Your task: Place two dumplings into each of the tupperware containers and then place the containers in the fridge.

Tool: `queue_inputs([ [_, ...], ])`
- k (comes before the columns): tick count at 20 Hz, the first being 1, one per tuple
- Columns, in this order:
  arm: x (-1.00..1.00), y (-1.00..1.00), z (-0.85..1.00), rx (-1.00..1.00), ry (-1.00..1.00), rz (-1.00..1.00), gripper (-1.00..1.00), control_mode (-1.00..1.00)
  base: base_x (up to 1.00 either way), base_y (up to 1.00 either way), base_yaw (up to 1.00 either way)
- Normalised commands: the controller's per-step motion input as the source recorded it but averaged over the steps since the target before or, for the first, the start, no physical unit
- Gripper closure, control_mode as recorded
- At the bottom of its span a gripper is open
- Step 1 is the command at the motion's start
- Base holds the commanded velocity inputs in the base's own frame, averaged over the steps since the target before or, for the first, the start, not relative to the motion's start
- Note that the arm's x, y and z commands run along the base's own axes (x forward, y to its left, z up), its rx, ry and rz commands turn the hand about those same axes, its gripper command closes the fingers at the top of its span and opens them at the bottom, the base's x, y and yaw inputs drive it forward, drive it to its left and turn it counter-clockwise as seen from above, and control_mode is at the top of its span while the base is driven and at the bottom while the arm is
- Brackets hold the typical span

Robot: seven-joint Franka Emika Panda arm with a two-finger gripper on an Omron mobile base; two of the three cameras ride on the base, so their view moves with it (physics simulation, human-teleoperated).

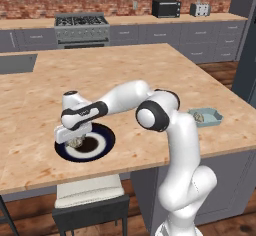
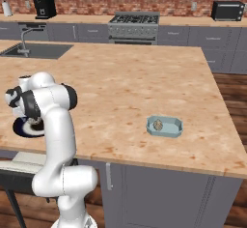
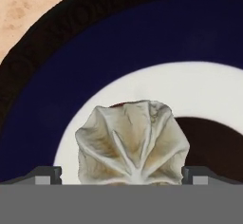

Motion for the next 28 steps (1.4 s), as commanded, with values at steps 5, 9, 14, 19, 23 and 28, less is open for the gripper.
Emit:
queue_inputs([
  [5,0.02,0.0,-0.14,0.0,0.0,0.0,-1.0,-1.0,0.0,0.0,0.0],
  [9,0.08,0.0,-0.19,0.0,0.0,0.0,-1.0,-1.0,0.0,0.0,0.0],
  [14,0.0,0.0,-0.26,0.0,0.0,0.0,-1.0,-1.0,0.0,0.0,0.0],
  [19,0.0,0.0,-0.21,0.0,0.0,0.0,1.0,-1.0,0.0,0.0,0.0],
  [23,0.0,-0.01,-0.17,0.0,0.01,0.0,1.0,-1.0,0.0,0.0,0.0],
  [28,-0.04,-0.17,0.07,0.0,0.0,0.0,1.0,-1.0,0.0,0.0,0.0],
])
